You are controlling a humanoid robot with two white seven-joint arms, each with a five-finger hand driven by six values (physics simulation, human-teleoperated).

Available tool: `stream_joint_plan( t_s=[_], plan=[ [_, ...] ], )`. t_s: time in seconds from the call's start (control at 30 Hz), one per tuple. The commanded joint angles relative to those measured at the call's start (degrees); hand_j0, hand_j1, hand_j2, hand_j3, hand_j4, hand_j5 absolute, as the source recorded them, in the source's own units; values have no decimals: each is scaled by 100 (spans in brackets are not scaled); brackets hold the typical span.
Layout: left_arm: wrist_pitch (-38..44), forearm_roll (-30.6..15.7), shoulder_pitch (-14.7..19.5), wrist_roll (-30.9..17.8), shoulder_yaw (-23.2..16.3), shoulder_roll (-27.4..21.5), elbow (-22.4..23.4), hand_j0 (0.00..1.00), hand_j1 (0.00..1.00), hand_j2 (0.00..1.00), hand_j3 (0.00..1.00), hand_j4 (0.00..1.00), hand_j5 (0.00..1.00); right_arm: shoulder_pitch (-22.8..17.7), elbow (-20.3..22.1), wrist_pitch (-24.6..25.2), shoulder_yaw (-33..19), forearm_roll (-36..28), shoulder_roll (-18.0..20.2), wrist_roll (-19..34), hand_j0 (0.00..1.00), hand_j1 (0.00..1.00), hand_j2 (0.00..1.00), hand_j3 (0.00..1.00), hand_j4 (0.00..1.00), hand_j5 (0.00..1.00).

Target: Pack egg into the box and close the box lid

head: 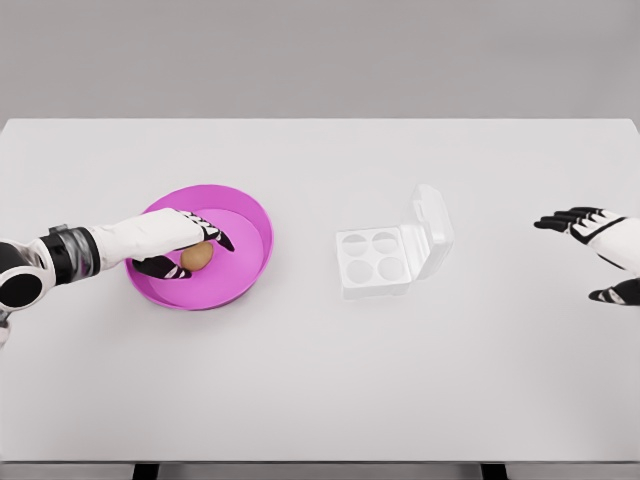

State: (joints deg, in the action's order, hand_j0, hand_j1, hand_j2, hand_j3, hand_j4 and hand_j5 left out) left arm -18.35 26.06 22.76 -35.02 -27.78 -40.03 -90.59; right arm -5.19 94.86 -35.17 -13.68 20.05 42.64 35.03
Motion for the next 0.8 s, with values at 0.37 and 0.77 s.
stream_joint_plan(
  t_s=[0.37,0.77],
  plan=[
    [16,-31,-26,2,-8,-14,-3,63,63,63,63,63,63,18,-55,17,-4,-45,60,-3,100,100,100,100,100,100],
    [16,-92,9,2,36,-5,-3,44,44,44,44,44,44,26,-143,17,-12,-45,69,-3,100,100,100,100,100,100]
  ],
)
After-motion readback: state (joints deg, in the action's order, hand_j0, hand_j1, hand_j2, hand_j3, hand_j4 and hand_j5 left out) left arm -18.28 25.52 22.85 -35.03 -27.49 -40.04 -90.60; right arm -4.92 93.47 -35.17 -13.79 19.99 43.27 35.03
